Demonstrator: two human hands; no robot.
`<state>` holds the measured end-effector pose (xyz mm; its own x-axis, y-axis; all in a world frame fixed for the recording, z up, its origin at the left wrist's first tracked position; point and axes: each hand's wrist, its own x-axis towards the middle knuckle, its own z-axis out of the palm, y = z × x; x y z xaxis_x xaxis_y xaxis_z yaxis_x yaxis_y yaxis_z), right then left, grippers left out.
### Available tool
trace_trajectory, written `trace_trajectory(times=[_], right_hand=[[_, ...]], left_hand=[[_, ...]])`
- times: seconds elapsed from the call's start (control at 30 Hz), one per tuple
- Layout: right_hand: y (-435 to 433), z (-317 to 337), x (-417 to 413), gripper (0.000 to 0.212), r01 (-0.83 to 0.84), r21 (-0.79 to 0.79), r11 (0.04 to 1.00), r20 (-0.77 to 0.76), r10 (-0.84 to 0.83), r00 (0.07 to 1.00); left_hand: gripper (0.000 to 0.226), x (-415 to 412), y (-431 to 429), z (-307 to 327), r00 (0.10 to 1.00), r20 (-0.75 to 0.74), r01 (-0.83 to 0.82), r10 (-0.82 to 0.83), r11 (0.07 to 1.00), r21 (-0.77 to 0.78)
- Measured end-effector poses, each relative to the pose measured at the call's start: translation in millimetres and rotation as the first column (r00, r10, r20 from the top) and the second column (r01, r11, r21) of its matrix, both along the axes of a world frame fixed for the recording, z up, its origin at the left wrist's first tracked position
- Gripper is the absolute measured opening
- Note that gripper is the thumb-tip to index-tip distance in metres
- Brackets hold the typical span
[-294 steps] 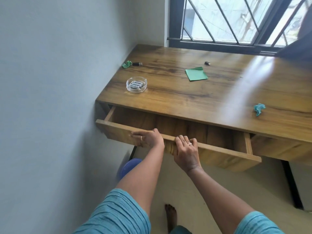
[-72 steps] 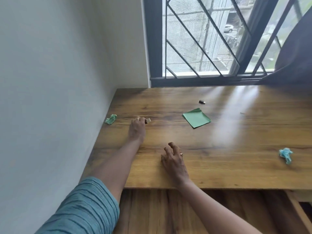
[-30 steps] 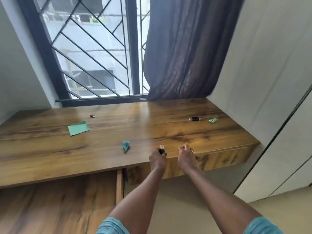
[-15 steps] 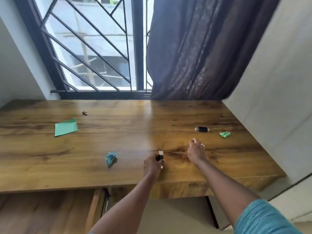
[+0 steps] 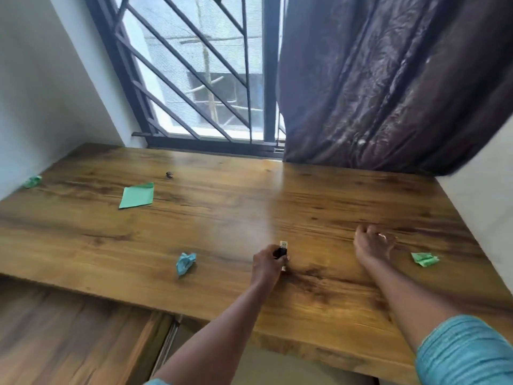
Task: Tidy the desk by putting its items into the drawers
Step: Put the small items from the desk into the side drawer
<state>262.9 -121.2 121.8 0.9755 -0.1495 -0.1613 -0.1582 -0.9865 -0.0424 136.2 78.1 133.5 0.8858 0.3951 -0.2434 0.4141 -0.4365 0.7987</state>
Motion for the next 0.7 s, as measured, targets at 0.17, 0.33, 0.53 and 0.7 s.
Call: trace_trajectory(times=[0.17,0.33,0.53,0.7], right_hand=[[21,0,-4,0.045,0.114,0.114,0.987,0.013,-0.116,0.993],[72,19,-42,0.045,0.197,0.269,0.943,-0.025,-0.198,0.980],[166,29,-127,0.034,0.085,0.392,0.916,0.091,-0.131,0.987],[270,44,-237,0.026,-0.103,0.466,0.879,0.242,-0.015,0.970]], left_hand=[[0.033,-13,12,9,1.000,0.021,-0.021,0.022,0.999,-0.031],[0.032,-46,46,16,0.997,0.058,-0.053,0.056,0.997,-0.053],[0.035,-124,124,23,0.993,0.104,-0.056,0.054,0.998,0.017],[0.035,-219,216,35,0.986,0.111,-0.133,0.121,0.986,0.100]])
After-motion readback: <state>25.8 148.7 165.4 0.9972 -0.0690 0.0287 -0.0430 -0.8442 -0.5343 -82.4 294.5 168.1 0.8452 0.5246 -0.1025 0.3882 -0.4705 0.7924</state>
